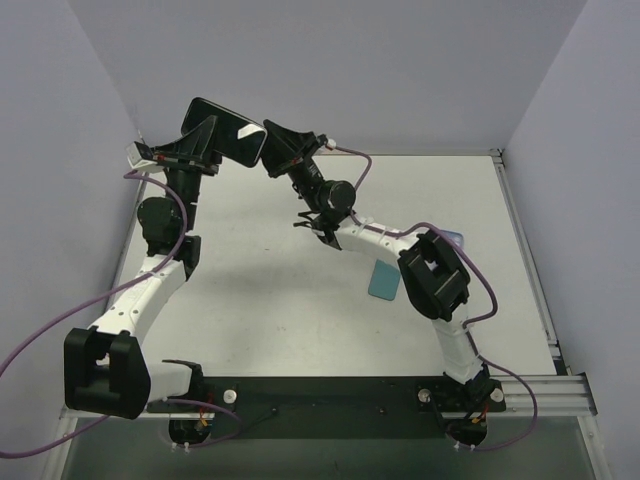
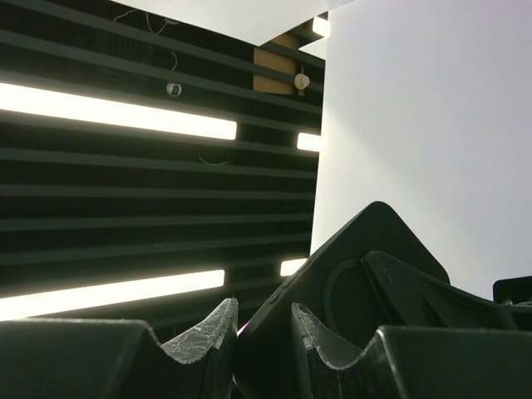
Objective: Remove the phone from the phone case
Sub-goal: Remove the phone case from the phone.
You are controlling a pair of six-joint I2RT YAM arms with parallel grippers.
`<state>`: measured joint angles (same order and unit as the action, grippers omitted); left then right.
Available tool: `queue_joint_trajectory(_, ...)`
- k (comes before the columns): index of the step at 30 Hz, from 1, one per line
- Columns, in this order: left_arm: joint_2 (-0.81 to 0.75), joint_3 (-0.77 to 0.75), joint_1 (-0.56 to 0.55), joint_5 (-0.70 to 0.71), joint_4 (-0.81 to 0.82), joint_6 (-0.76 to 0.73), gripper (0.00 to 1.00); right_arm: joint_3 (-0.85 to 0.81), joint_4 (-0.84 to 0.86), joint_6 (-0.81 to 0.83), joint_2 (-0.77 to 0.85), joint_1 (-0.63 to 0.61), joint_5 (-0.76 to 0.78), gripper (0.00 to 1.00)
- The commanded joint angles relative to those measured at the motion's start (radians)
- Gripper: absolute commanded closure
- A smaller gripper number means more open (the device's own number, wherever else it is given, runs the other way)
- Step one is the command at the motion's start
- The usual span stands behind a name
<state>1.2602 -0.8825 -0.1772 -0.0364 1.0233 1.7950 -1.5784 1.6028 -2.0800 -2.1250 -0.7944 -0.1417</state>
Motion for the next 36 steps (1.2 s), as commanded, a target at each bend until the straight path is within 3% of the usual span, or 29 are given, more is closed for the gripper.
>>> queue_joint_trajectory(1,-0.105,-0.151,-0.064,-0.074,0.555,0.438,1.00,0.017,0.066,-0.012,-0.102,-0.046,-0.283,1.00)
queue_joint_trajectory(5,-0.097,-0.173,-0.062,-0.077,0.555,0.442,1.00,-0.023,0.065,-0.035,-0.109,-0.031,-0.364,1.00)
queue_joint_trajectory(14,-0.079,-0.208,-0.065,-0.079,0.544,0.440,1.00,0.135,0.065,-0.037,-0.038,0.023,-0.391,1.00)
queue_joint_trajectory(25,-0.045,-0.309,-0.079,-0.080,0.501,0.432,1.00,0.020,0.065,-0.028,-0.026,0.072,-0.504,1.00)
queue_joint_trajectory(31,-0.042,-0.319,-0.082,-0.072,0.503,0.437,1.00,-0.071,0.065,-0.035,-0.044,0.093,-0.650,1.00)
queue_joint_trajectory(36,-0.042,-0.314,-0.081,-0.079,0.500,0.438,1.00,0.088,0.065,-0.003,0.019,0.121,-0.713,1.00)
